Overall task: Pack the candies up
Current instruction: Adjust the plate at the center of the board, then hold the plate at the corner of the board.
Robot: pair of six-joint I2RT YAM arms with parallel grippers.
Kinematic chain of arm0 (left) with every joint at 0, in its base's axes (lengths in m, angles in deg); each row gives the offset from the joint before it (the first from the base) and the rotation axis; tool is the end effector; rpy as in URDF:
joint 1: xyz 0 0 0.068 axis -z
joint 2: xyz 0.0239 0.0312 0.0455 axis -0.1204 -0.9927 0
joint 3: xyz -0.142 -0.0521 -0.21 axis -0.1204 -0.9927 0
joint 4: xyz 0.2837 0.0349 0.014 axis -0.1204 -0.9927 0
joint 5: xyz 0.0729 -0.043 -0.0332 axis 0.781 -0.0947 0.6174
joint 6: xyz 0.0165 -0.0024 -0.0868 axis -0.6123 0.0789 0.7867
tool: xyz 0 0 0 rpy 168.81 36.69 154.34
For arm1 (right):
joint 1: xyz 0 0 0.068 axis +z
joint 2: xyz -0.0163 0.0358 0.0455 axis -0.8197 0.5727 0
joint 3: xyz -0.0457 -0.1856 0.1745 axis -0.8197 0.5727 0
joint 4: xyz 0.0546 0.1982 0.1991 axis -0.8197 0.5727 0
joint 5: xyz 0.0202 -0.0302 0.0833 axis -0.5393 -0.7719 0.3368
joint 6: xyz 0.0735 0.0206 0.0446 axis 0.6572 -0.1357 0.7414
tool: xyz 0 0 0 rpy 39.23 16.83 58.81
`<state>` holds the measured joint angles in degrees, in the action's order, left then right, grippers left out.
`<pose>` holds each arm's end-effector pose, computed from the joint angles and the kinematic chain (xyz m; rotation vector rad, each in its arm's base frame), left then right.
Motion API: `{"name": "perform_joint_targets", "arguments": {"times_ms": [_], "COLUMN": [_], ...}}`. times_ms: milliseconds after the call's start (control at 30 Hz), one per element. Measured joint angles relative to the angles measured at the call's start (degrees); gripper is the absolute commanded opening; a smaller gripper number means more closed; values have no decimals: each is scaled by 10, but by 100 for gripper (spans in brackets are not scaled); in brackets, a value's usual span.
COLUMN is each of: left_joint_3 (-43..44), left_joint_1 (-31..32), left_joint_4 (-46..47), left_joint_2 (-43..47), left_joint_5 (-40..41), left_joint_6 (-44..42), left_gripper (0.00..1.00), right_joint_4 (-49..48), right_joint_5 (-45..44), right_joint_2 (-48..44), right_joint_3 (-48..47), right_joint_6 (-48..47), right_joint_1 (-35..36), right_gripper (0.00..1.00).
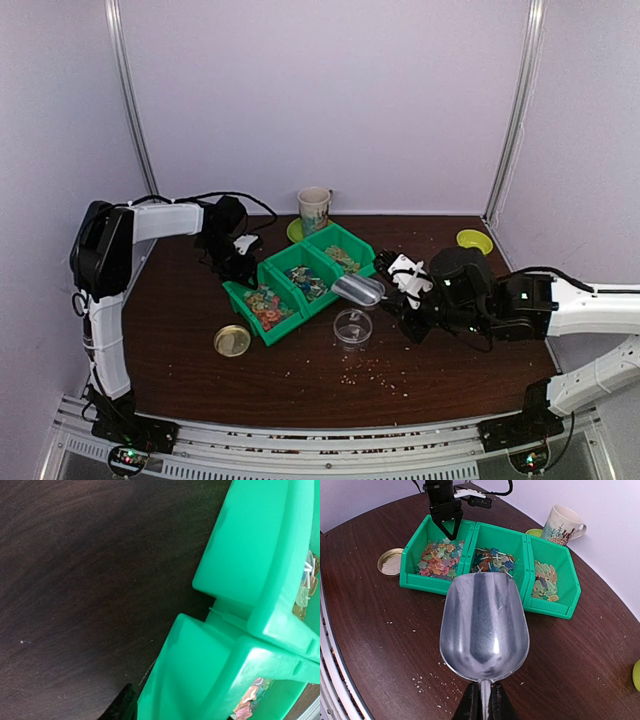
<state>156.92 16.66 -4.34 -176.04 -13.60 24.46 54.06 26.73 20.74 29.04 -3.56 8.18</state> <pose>0.3999 -0.1952 0.1093 0.4041 2.9045 -0.4491 0.1571 0.2770 0.2370 -1.0237 1.9197 0.4380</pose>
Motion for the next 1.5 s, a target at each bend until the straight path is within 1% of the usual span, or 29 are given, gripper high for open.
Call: {"name": "perform_joint_targets", "arguments": {"times_ms": [67,200,367,533,800,933,967,1033,1133,1333,1500], "left_joint_3": [0,0,0,0,2,5,6,12,24,49,53], "left_joint_1": [0,0,1,10,24,29,30,31,31,32,38], "left_joint_4": [0,0,-1,-6,-14,-15,-15,-21,-30,-46,-52], "left_joint_2": [0,-1,-1,-2,-5,-7,-7,-11,-19,-42,-47], "left_joint_5": [0,0,-3,-5,-17,-17,-17,-14,-5,17,24], "left_joint_6": [0,-2,-4,-7,-16,-21,-22,-21,-14,-10,-45], "left_gripper": [36,36,31,25,18,17,19,27,29,17,2], "right_joint_4": [3,9,20,32,38,38,38,39,39,38,38], "right_joint_5": [0,0,0,0,1,3,4,6,9,14,15], "right_joint_2": [0,0,0,-1,-11,-18,-18,-18,-18,-9,-2], "right_joint_3": [-2,-11,-27,-28,-28,-28,-28,-28,-28,-28,-28], "right_joint_6": [-4,-8,-11,-13,-12,-13,-13,-13,-13,-13,-14], "right_joint_1": [0,0,0,0,0,0,0,0,0,0,0], "right_gripper": [0,0,0,0,0,0,0,0,0,0,0]}}
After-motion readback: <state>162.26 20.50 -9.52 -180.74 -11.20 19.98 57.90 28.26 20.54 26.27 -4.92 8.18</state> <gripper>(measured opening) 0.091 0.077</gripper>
